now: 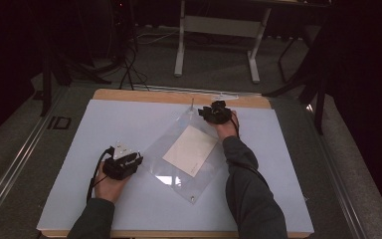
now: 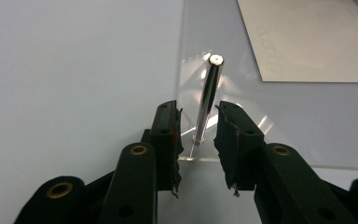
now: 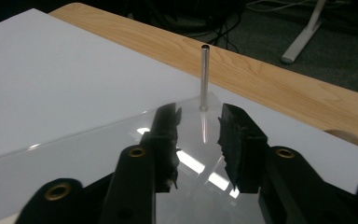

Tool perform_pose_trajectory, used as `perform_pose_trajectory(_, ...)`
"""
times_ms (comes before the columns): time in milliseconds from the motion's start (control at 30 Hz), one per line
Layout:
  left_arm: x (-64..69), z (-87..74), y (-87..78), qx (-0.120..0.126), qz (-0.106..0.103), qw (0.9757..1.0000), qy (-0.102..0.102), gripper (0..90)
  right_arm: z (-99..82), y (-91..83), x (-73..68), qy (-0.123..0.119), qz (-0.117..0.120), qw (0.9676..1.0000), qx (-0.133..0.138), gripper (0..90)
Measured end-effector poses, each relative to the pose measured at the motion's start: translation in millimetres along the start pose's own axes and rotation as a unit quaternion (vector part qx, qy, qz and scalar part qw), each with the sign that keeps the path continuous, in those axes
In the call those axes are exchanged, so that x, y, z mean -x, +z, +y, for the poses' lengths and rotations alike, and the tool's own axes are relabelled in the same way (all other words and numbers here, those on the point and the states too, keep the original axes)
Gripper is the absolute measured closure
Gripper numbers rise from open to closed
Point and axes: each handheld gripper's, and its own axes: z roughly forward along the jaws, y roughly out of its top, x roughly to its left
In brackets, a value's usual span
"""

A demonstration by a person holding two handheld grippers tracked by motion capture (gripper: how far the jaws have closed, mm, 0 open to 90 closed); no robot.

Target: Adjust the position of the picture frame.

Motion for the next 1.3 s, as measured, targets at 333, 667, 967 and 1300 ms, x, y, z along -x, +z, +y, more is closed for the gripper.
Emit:
perform_pose_trajectory(333, 2.4, 2.8, 2.8, 0.004, 0.005, 1.0000, 0.005, 72.0, 8.7, 21.3, 12.5, 0.016, -0.021, 0.9995, -0.016, 67.7)
perform_pose_trajectory(667, 5.2, 2.6, 12.4, -0.008, 0.004, 0.9999, 0.011, 79.6, 24.4, 39.1, 16.7, 0.023, 0.000, 0.9996, -0.015, 64.7)
perform_pose_trajectory(967, 2.0, 3.0, 12.7, -0.008, -0.002, 1.0000, 0.001, 83.9, 20.7, 54.7, 11.7, 0.021, 0.002, 0.9995, -0.024, 66.4)
perform_pose_trajectory(1300, 3.7, 5.2, 17.7, -0.008, 0.005, 0.9999, -0.004, 81.7, 31.9, 64.1, 9.2, 0.019, -0.017, 0.9989, -0.040, 76.4)
